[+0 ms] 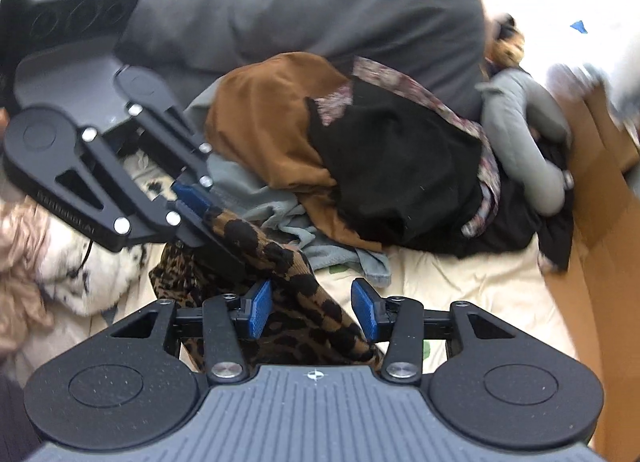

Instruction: Fold clothes

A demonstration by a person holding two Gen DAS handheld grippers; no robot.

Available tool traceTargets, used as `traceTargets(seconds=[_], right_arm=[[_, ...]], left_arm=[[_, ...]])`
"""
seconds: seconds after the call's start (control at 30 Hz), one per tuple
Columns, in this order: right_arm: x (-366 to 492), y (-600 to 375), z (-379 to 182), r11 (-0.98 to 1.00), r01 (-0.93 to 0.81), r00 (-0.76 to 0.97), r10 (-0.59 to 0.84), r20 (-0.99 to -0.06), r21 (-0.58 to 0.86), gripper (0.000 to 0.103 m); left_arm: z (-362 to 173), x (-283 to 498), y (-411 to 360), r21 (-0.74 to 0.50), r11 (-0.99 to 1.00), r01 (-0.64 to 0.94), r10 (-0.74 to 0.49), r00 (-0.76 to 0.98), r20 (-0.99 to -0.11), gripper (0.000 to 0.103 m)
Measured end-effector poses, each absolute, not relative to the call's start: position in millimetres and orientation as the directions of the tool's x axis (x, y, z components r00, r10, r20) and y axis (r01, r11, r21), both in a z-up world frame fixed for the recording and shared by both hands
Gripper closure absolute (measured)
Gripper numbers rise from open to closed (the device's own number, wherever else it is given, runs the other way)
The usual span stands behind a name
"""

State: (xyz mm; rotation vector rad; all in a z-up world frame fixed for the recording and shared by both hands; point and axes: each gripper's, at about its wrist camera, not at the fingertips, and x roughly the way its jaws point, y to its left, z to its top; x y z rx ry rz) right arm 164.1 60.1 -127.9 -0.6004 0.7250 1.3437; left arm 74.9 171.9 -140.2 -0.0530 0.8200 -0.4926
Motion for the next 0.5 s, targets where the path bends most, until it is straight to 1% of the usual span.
traceTargets(seconds=[0.17, 0.33, 0.37, 0.4, 0.43, 0.5], right_arm=[[156, 79, -125, 0.027, -1.000, 0.008, 0.607, -0.795, 0.011, 0.052], [147, 99, -133, -0.021, -0.998, -0.065, 0.577, -0.814, 0.065, 0.054], [143, 102, -135, -0.034, -0.996, -0.088, 0.568, -0.818, 0.083, 0.063], [141, 105, -138, -0.036, -0.995, -0.100, 0.564, -0.819, 0.096, 0.069], [138, 107, -141, -0.036, -0.993, -0.111, 0.562, -0.820, 0.109, 0.071], [139, 110, -148, -0.014, -0.988, -0.136, 0.564, -0.815, 0.155, 0.081]], left_arm=[[-136, 69, 178, -0.234, 0.871, 0.432, -0.466, 0.573, -0.674, 0.092], [-142, 60, 189, -0.282, 0.863, 0.419, -0.491, 0.565, -0.663, 0.092], [-144, 58, 191, -0.286, 0.865, 0.412, -0.488, 0.565, -0.665, 0.092], [-146, 56, 192, -0.287, 0.869, 0.404, -0.483, 0.564, -0.669, 0.092], [-148, 54, 194, -0.292, 0.872, 0.394, -0.480, 0.564, -0.672, 0.092], [-154, 51, 198, -0.305, 0.879, 0.366, -0.470, 0.562, -0.681, 0.091]])
